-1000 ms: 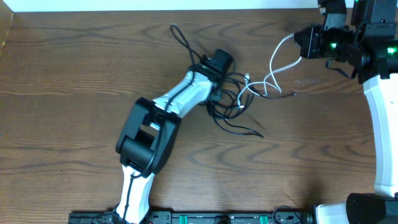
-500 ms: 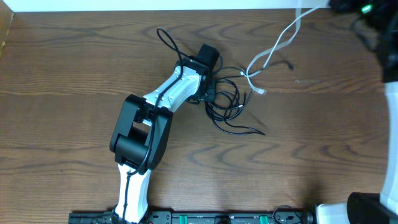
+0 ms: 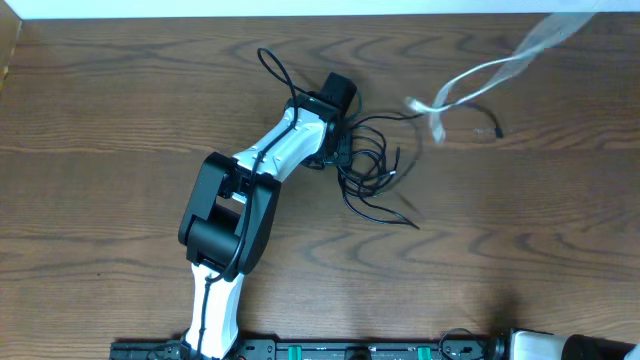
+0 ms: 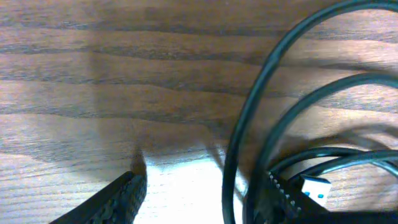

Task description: Untangle cables

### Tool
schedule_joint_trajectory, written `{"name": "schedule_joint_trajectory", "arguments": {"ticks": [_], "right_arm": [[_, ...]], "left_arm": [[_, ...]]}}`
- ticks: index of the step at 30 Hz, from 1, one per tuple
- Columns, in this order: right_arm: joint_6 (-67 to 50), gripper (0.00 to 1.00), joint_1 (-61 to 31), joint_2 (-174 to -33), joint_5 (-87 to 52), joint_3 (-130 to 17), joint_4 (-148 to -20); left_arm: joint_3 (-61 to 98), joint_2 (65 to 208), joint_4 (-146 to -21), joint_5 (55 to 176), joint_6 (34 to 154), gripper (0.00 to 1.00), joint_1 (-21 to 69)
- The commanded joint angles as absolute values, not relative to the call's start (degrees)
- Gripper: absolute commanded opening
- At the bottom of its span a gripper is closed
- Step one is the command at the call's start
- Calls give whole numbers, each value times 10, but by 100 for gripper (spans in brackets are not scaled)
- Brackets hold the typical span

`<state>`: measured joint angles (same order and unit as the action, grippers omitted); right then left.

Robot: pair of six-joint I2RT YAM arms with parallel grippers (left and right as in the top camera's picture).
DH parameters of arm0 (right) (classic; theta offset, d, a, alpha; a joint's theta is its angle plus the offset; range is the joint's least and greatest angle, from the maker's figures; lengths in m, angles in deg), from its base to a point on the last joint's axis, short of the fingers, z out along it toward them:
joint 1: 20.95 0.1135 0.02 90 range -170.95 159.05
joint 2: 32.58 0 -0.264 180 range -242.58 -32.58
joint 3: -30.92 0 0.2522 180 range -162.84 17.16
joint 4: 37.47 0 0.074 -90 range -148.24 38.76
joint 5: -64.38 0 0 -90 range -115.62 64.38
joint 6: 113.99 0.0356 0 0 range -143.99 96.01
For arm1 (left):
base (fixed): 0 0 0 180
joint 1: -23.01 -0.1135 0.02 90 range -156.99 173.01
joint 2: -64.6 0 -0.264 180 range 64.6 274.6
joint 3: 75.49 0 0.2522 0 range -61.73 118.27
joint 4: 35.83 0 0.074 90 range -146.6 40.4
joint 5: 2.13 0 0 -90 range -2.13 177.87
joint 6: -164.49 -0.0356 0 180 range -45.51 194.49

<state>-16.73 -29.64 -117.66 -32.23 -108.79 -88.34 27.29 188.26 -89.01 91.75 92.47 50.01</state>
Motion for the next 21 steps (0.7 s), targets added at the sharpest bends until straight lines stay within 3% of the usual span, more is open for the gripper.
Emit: {"name": "schedule_joint_trajectory", "arguments": {"ticks": [1,12,21], "right_arm": [[-199,1,-323,-1174,-383,-1099,-873],[-197,1,-336,-1197,-257,-1098,-955],[-207,1,-337,-1214,-418,-1099,-864]], "left_arm": [[266,1899,-898,913,921,63,498],[266,1899,-897,913,921,63,498],[265,1899,-896,913,924,63,498]]}}
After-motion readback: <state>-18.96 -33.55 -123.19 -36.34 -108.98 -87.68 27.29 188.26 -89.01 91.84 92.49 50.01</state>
